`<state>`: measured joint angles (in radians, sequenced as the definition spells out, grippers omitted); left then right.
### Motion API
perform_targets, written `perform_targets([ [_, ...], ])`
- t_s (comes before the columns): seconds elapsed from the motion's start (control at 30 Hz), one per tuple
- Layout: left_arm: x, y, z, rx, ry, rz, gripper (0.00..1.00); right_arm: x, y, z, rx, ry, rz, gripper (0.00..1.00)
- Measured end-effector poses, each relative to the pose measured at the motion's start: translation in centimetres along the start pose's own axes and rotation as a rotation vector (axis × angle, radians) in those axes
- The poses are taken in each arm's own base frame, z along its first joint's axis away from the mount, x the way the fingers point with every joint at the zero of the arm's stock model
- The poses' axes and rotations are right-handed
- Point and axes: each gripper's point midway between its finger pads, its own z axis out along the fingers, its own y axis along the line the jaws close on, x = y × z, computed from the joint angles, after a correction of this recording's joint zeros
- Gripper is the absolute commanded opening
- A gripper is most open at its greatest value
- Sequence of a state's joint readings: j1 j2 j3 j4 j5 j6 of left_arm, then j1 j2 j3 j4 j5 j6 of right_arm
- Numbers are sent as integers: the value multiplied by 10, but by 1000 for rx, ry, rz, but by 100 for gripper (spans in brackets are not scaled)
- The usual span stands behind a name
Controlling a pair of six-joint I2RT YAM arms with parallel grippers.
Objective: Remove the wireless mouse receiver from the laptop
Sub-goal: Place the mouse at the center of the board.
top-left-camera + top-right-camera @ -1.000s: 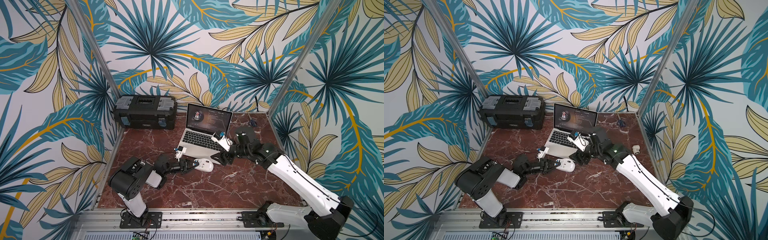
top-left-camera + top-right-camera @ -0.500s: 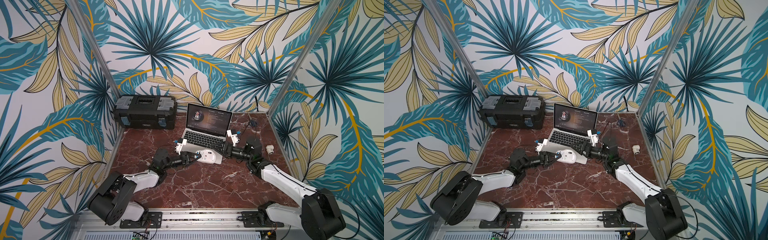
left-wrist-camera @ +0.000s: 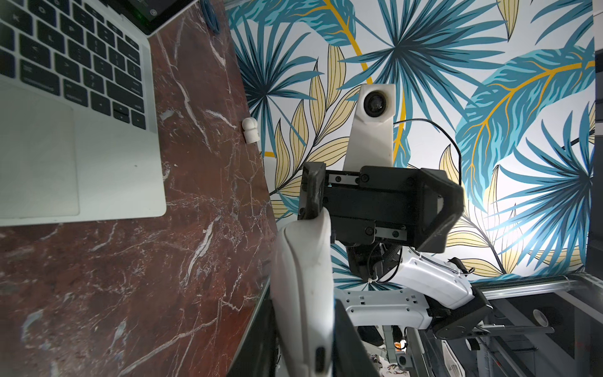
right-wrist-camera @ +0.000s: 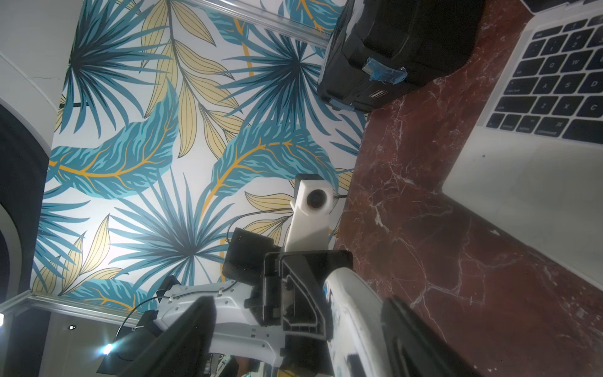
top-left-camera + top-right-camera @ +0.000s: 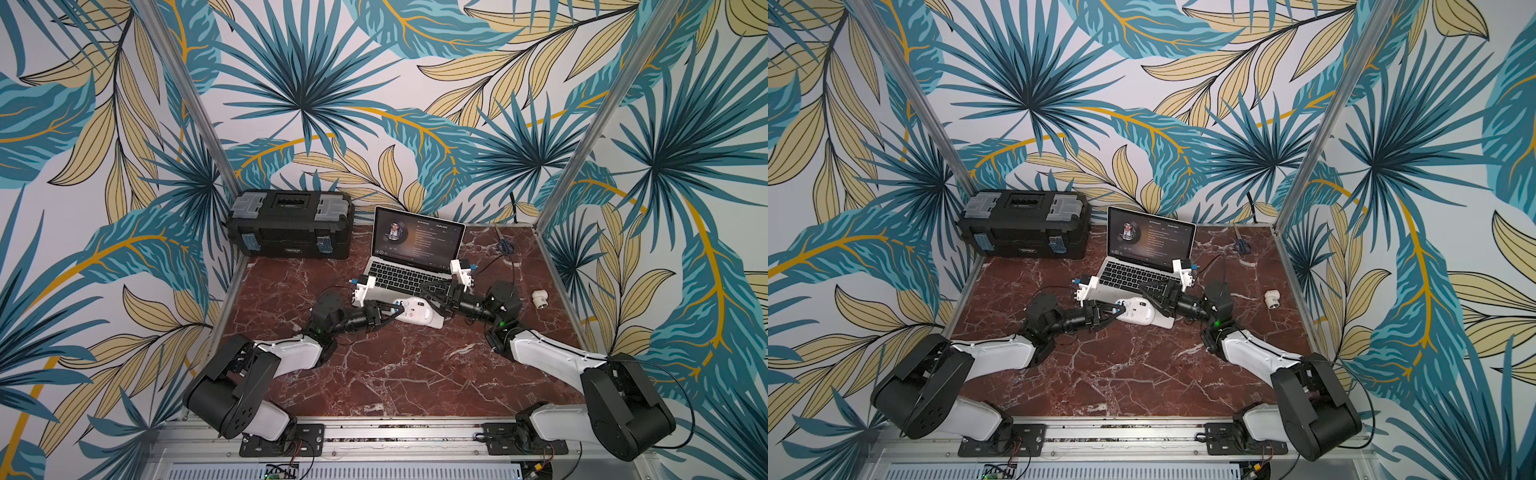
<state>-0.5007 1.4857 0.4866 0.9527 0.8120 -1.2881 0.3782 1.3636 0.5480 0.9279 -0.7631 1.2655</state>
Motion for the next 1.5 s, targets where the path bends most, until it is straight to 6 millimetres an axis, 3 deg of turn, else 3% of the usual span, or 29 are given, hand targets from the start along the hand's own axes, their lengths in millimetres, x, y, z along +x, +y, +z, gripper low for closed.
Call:
perform_targets([
  [0.33,0,2,1,-4,11,-1,0,4,-11,2,27,4,7,92],
  [0.5,-6,-2,2,2,-9,14,0,20,-26,1,89,57,30,95],
  [0.77,-16,-10,3,19,-34,50,0,33,-40,-2,127,89,75,88],
  [0.93,-16,-8,4,20,-34,50,0,27,-37,-3,106,46,86,85],
  [1.13,-16,-6,5,20,-34,50,0,14,-31,-4,75,-31,97,70],
  [1.37,-17,-9,5,29,-37,59,0,11,-35,3,47,-53,133,38],
  [1.5,-21,-8,3,26,-48,32,0,10,-35,6,27,-59,110,31],
])
